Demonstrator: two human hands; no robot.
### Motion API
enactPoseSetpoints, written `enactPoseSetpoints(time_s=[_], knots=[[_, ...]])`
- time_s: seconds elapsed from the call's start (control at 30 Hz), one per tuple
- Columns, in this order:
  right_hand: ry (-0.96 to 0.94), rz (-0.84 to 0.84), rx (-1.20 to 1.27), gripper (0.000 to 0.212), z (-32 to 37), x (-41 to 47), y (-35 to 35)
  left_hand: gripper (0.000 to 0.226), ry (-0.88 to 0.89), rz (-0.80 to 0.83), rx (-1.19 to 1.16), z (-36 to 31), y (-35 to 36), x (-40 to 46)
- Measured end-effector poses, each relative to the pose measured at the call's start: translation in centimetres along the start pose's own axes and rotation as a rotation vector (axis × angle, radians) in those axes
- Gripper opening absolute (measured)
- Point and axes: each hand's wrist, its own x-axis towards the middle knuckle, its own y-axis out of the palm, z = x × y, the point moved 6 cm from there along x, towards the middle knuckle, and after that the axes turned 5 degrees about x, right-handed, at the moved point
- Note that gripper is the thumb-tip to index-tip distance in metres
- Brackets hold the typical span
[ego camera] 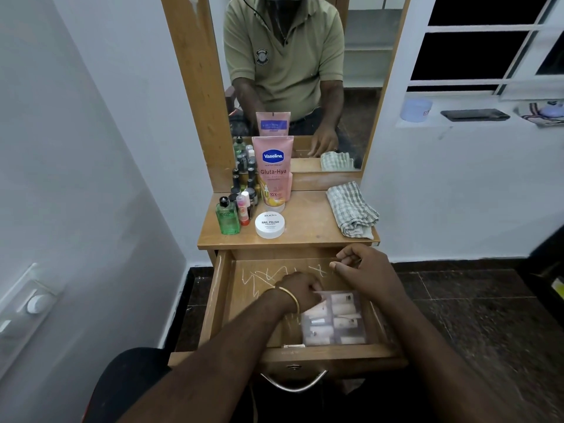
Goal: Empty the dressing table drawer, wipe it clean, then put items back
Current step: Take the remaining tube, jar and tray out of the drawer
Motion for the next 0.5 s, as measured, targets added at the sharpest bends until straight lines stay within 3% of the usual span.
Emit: enactPoseSetpoints(time_s=[0.27,0.33,0.43,0.5], knots=[[0.024,-0.037,0.145,0.013,0.0,-0.3,-1.0,0.009,-0.070,0.014,-0.617,0.6,-2.6,-2.3],[-0.011,-0.160,0.222,0.009,0.8,-0.4,-2.1,0.006,-0.093,-0.053,-0.767,1.0,-4.4,-3.2],[-0.121,-0.520,0.410,0.005,2.9,-1.3,-4.9,0.005,-0.147,-0.143,-1.037,1.7,-7.2,-4.3],[-0.124,-0.575,0.502,0.006,3.7,-1.4,-5.4,0.004,-0.194,-0.192,-1.221,1.8,-8.2,-4.7]])
